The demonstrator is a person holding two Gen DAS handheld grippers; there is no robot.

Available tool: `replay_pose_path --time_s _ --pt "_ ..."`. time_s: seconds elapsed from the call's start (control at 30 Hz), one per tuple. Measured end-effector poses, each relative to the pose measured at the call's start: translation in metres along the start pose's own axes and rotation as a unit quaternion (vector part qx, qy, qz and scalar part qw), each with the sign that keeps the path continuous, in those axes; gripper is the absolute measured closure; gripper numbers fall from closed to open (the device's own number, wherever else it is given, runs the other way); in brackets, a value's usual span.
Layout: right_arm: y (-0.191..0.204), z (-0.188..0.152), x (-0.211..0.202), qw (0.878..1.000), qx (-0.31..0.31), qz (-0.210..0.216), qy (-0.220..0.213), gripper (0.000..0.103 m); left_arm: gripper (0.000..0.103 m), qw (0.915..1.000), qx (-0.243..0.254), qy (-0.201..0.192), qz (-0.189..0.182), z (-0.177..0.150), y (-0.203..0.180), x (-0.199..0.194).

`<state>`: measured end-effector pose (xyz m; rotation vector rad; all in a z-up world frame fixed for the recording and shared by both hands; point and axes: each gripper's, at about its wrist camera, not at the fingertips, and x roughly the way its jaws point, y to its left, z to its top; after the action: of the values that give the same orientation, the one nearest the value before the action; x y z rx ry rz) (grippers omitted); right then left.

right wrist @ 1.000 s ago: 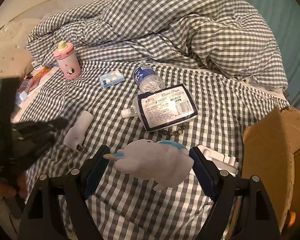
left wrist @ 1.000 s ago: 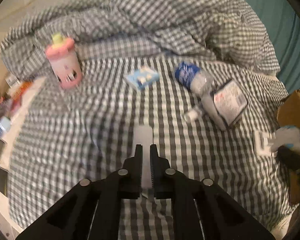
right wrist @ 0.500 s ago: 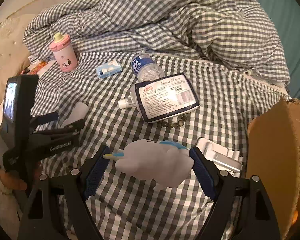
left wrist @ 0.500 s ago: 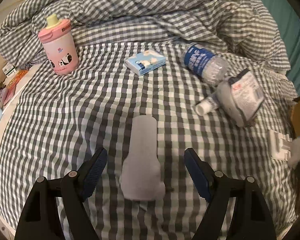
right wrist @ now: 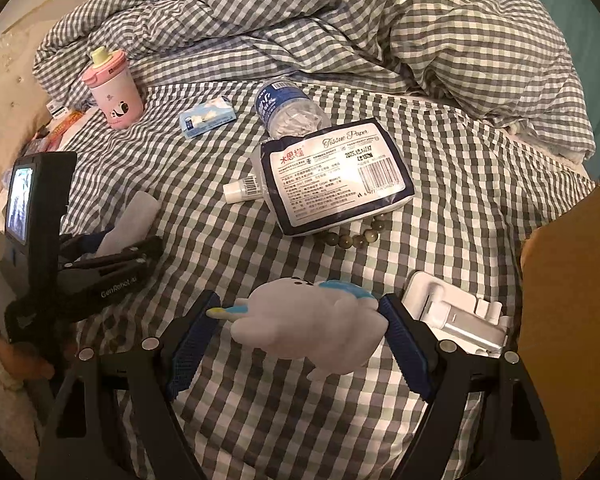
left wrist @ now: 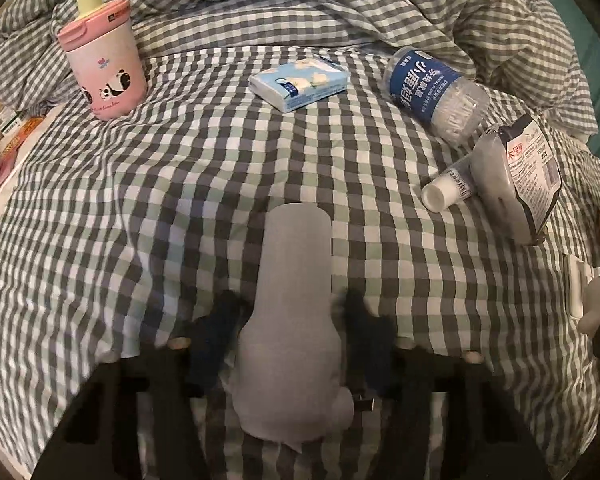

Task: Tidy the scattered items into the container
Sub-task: 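Grasp and lift the white cylinder with the left tool while the right tool holds the figurine, then carry the cylinder and figurine over the cardboard box and open both tools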

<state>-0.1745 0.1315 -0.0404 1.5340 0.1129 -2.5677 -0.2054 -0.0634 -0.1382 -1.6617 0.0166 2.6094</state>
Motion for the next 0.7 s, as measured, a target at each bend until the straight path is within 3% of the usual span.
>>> replay_pose_path --time_s 0.1,0.7 --pt "0.0 0.001 -0.006 1.0 0.001 -0.001 -0.005 0.022 0.06 0.9999 0.0 0.012 0.01 -0.002 0.0 -0.007" --pt "0.008 -0.005 -0.072 0.998 -0.007 -0.004 -0.06 0.022 0.059 0.9988 0.004 -0.045 0.019 -0.003 -0.001 -0.085"
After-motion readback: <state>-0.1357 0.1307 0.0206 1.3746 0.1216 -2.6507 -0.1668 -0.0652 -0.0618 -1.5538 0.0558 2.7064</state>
